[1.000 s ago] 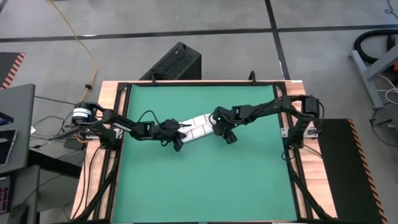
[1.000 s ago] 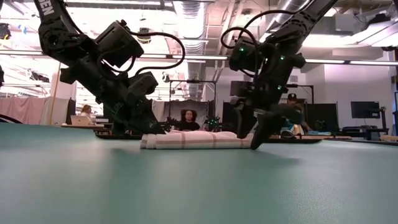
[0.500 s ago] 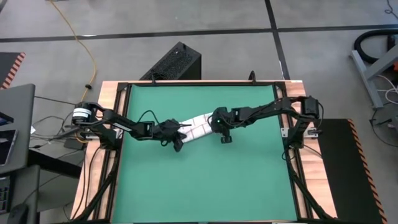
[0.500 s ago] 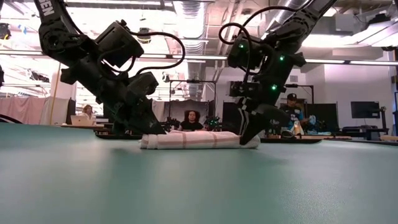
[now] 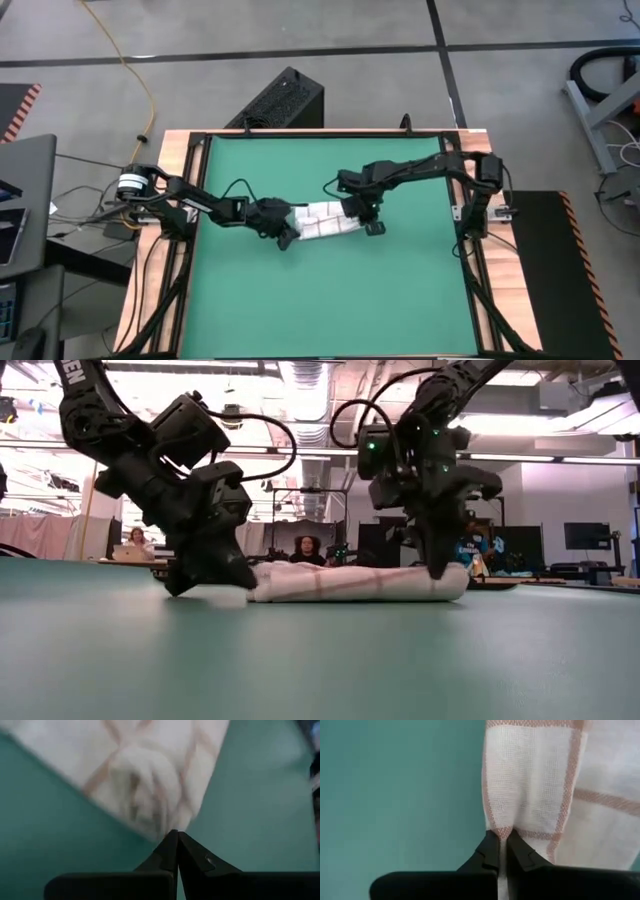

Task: Roll towel into tight, uniform cylinder
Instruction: Roll the white towel

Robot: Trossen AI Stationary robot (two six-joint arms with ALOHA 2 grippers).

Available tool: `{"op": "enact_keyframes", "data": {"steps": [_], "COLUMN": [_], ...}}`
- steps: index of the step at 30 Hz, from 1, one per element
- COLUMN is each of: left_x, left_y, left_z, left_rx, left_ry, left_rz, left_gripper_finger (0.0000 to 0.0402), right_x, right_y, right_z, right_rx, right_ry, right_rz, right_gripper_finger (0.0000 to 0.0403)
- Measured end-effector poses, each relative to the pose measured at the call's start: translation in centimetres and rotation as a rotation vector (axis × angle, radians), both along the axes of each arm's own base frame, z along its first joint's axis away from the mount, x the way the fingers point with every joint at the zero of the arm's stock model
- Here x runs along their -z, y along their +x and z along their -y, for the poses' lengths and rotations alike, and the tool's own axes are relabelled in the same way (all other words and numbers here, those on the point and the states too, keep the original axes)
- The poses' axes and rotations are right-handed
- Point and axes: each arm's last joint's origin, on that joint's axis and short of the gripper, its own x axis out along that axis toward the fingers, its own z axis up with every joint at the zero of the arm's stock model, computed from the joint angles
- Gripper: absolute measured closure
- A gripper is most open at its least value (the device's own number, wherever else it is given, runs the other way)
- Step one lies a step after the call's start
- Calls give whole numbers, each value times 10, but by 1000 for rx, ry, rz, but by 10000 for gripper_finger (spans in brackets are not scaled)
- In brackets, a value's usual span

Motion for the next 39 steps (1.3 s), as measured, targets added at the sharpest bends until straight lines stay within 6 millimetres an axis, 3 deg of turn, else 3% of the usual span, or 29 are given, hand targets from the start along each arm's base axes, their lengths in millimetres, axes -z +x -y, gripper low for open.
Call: {"op": "enact_keyframes", "data": {"steps": [5, 11, 16, 19, 22, 27, 33, 39], "left_x": [-10, -47, -86, -97, -92, -64, -39, -35], "left_y": [3, 12, 33, 47, 54, 61, 72, 75], "left_z": [7, 7, 0, -13, -31, -50, -50, -40], "left_rx": [37, 17, 3, 25, 67, 125, 189, 212], "left_ry": [-23, 71, 404, 571, 525, 442, 331, 316], "left_rz": [76, 199, 188, 179, 200, 167, 203, 199], "left_gripper_finger": [402, 402, 402, 402, 402, 402, 402, 402], "right_x": [4, 7, 6, 5, 5, 4, 2, 5], "right_y": [-11, -18, -19, -20, -20, -20, -20, -20], "right_z": [14, 27, 33, 35, 34, 31, 30, 36], "right_rx": [28, 44, 42, 47, 45, 39, 48, 90], "right_ry": [66, 158, 187, 214, 255, 280, 335, 343], "right_rz": [-32, 3, 31, 44, 56, 46, 61, 54], "right_gripper_finger": [385, 385, 385, 385, 385, 385, 385, 385]}}
